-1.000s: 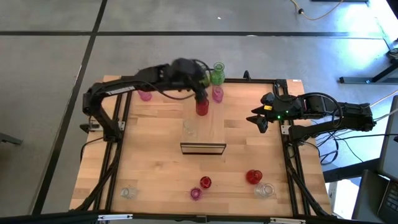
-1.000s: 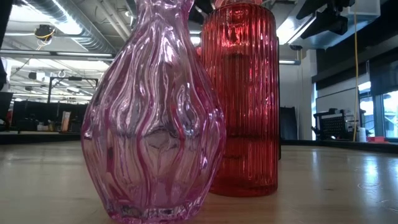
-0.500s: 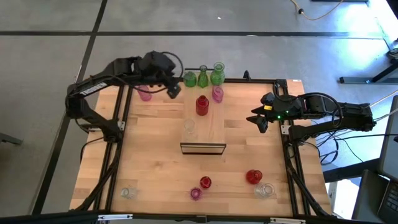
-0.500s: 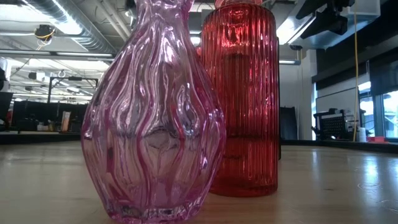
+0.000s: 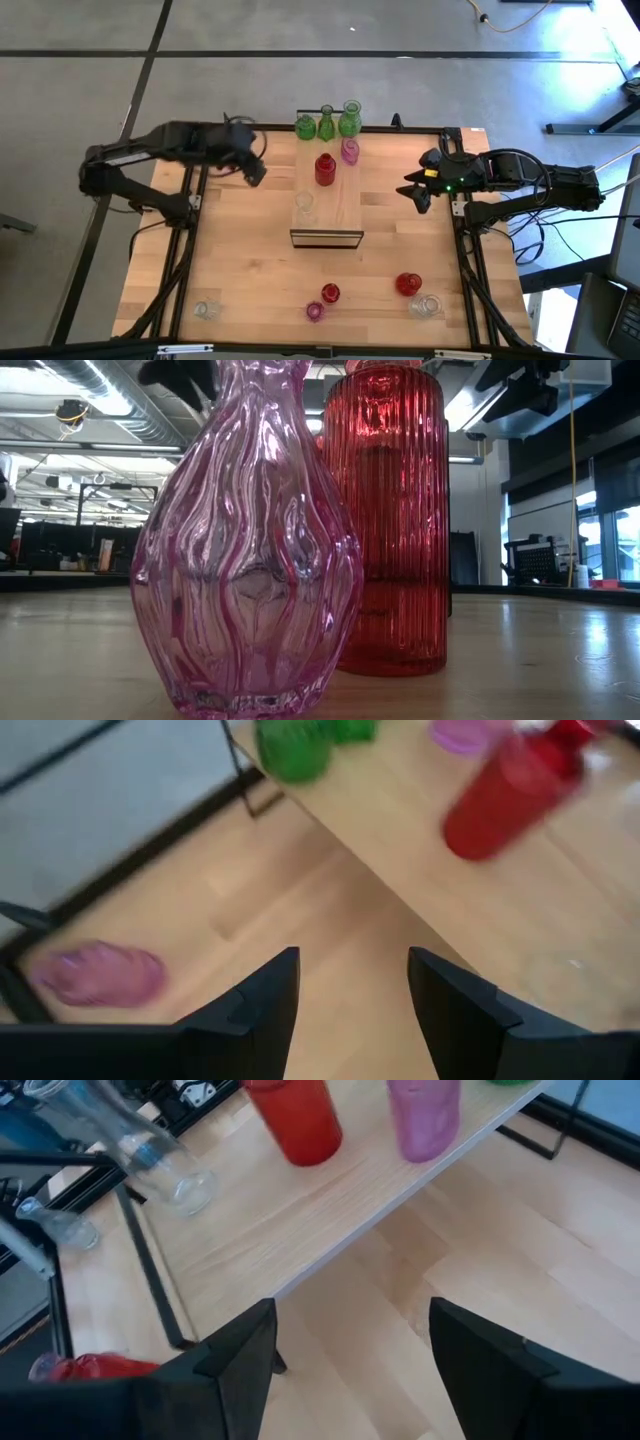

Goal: Sort vases onto shelf
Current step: Put the right red vase on the shelf aligned with the other red vase

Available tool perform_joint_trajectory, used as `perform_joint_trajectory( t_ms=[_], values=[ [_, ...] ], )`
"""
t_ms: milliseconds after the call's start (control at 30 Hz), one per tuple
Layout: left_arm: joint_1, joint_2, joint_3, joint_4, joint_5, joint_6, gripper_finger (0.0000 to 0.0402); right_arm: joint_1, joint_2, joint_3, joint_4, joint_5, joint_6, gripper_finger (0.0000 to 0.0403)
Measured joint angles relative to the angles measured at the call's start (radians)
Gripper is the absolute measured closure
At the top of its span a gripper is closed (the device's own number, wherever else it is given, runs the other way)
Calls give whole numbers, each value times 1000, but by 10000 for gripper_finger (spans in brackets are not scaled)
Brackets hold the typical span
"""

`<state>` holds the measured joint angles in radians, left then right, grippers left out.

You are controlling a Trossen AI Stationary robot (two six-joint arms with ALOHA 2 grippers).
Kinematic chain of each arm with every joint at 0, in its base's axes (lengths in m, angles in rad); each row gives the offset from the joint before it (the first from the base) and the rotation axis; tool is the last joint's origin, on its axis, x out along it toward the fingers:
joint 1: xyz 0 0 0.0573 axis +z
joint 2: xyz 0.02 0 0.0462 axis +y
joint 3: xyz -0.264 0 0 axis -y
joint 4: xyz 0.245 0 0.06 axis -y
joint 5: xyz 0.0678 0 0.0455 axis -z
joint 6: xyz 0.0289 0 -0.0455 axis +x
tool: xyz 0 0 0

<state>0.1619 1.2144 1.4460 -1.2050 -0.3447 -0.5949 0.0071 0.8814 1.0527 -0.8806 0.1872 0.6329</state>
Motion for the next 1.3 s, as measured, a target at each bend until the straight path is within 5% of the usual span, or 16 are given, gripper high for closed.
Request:
perform_joint_trajectory(
  t_ms=[133, 367, 500, 633, 933, 1300],
  values=[
    [-120, -106, -109, 41, -1, -114, 221, 0, 0, 0, 0, -72, -16, 162],
    [-264, -208, -225, 64, -12, -227, 221, 15, -14, 0, -21, -471, -61, 162],
    [-293, -214, -259, 66, -13, -262, 221, 126, -25, 0, -60, -564, -6, 162],
    [-307, -207, -281, 90, -17, -267, 221, 308, -21, 0, -101, -537, 86, 162],
    [-316, -197, -342, 200, -61, -268, 221, 573, 123, 0, -106, -205, 220, 162],
    [-316, -194, -344, 201, -83, -227, 221, 654, 268, -148, 98, -256, 389, 166]
  ],
)
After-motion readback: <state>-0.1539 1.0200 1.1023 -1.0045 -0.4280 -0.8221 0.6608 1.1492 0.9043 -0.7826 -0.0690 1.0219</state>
